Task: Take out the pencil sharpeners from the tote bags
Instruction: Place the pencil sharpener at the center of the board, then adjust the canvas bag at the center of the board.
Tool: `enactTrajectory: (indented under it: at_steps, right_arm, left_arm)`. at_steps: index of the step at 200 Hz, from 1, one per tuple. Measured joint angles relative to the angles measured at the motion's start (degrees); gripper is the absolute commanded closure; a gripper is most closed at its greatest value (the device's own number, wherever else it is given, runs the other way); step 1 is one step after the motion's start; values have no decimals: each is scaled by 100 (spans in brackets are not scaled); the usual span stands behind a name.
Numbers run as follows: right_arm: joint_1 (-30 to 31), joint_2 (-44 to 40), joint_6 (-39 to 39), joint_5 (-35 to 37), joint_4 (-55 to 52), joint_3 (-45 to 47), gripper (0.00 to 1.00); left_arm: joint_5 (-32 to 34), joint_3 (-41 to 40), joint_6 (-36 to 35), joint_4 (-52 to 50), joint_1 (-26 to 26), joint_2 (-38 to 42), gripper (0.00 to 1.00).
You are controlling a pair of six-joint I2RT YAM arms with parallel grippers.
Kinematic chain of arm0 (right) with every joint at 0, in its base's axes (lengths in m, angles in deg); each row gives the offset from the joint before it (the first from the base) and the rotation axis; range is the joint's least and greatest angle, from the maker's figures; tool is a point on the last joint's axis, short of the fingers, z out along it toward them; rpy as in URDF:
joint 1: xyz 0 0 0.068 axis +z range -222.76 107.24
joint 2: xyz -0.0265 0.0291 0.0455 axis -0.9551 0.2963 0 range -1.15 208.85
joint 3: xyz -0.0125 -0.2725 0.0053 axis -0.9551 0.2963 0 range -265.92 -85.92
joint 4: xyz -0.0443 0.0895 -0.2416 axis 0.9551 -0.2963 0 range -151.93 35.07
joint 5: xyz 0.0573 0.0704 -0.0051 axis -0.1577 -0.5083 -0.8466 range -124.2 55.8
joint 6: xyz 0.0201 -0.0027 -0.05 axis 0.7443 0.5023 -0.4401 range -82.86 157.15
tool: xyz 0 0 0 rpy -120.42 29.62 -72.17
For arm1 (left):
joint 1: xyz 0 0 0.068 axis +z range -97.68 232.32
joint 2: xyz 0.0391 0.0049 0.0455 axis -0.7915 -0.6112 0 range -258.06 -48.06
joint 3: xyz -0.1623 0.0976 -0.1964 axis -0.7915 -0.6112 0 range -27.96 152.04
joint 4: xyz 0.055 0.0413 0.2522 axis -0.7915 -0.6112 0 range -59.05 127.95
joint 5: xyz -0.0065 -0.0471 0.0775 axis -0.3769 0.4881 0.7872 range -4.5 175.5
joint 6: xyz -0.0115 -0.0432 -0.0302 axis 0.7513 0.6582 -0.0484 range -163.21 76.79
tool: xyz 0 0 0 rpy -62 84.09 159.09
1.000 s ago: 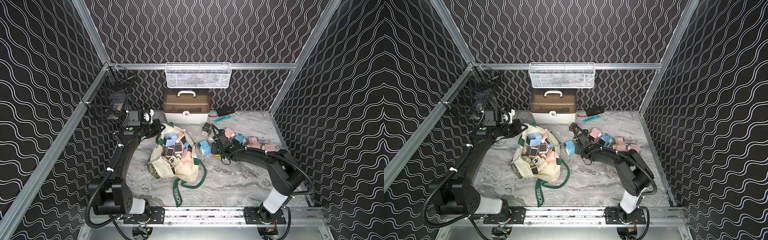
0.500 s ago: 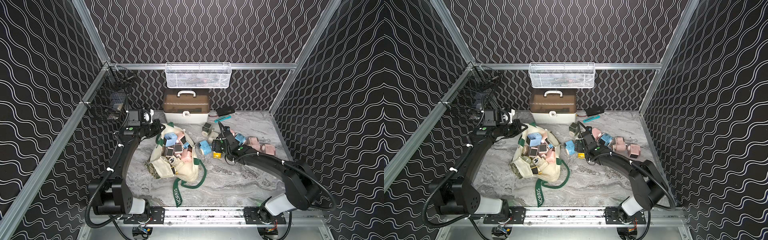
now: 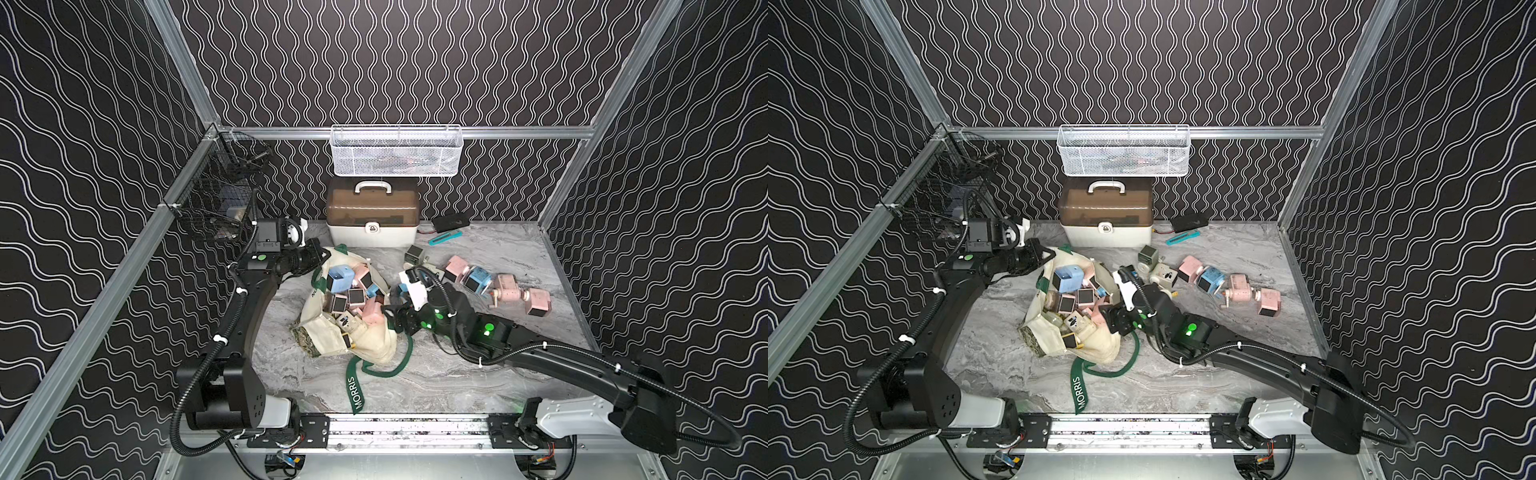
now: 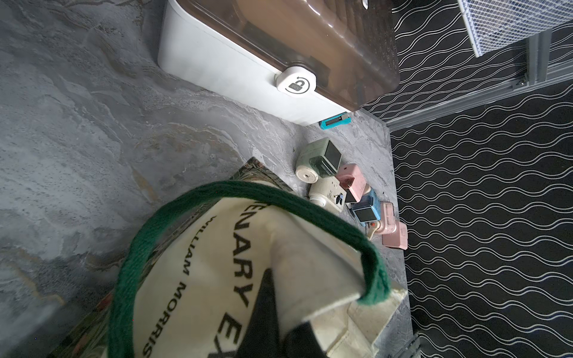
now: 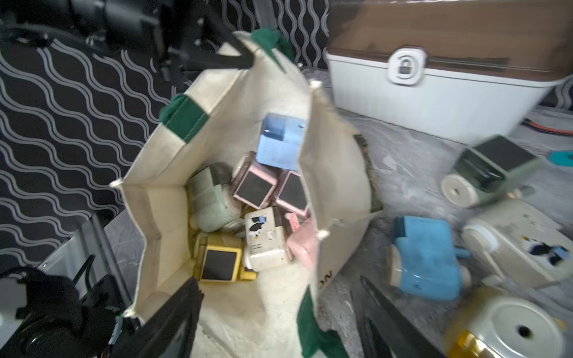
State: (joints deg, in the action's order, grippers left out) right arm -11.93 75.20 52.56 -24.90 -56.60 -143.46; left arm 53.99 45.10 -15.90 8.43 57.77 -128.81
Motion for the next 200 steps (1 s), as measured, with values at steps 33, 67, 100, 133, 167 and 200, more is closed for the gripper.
enactTrajectory:
  at_steps: [33,67,100,133,167,200]
  right_arm:
    - [393,752,-90,-289,-162,-610,31]
    - [431,1469,24,-313,-317,-1069,44]
    - [442,2076,153,-282,-474,-1209,53]
    - [590,2581,140,-577,-494,-1532,54]
    - [706,3147,133,-1097,-313,-1910,52]
    - [807,3740,142,-1458,42,-2323,47]
  left_arm:
    - [-9,0,0,0,4,0,100]
    - [-17,0,0,0,7,0,100]
    - [-42,0,0,0,7,0,100]
    - [-96,9,2,15,11,-24,100]
    - [-170,59,22,35,17,-70,100]
    - [-348,173,114,46,22,-186,100]
